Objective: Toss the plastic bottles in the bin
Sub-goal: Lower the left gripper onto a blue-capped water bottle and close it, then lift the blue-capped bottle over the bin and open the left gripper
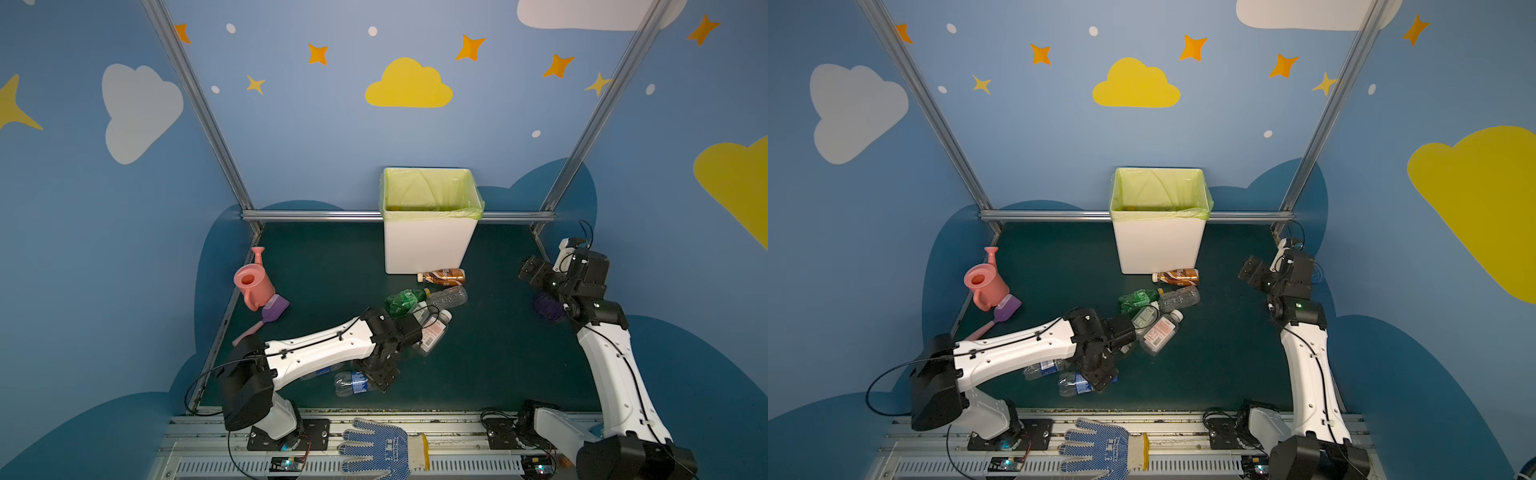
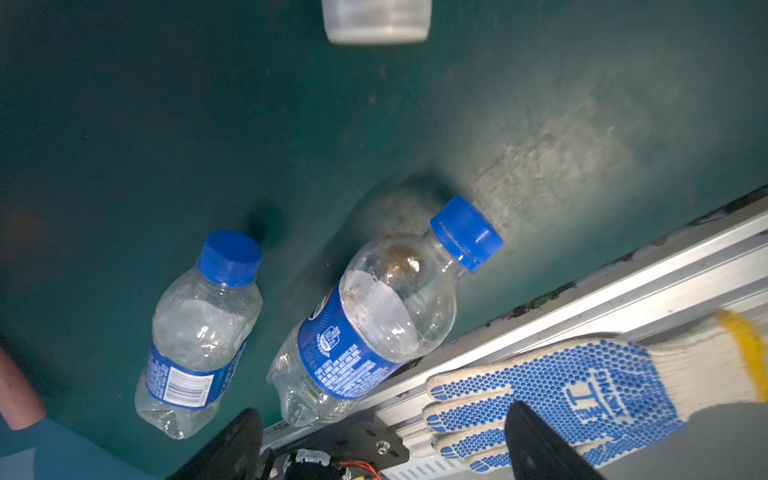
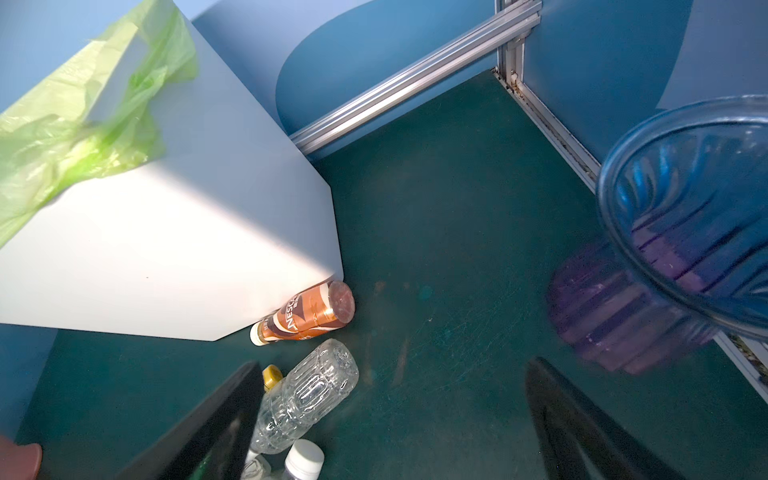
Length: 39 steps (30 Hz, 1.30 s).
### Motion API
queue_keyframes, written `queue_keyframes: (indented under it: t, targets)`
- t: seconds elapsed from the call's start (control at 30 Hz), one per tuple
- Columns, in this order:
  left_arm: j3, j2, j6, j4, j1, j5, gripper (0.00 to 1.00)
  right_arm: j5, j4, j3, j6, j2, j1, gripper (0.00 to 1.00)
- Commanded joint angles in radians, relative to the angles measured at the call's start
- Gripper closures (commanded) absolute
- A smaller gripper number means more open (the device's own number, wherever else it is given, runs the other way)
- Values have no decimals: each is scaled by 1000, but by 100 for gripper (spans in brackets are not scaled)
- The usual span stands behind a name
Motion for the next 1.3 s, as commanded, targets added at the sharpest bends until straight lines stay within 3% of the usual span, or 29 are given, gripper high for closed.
queue_keyframes:
  t: [0.0,0.57,1.27]
  targets:
    - [18,70,-5,-64,-15,-39,9,-23,-6,-1,15,-25,-10,3]
    - [-49,171,-141,53,-17,-57,12,-56,-11,-16,26,-34,-27,3]
    - [-120,188,-160,179,-18,-8,25,-83,-27,-12,16,-35,-42,3]
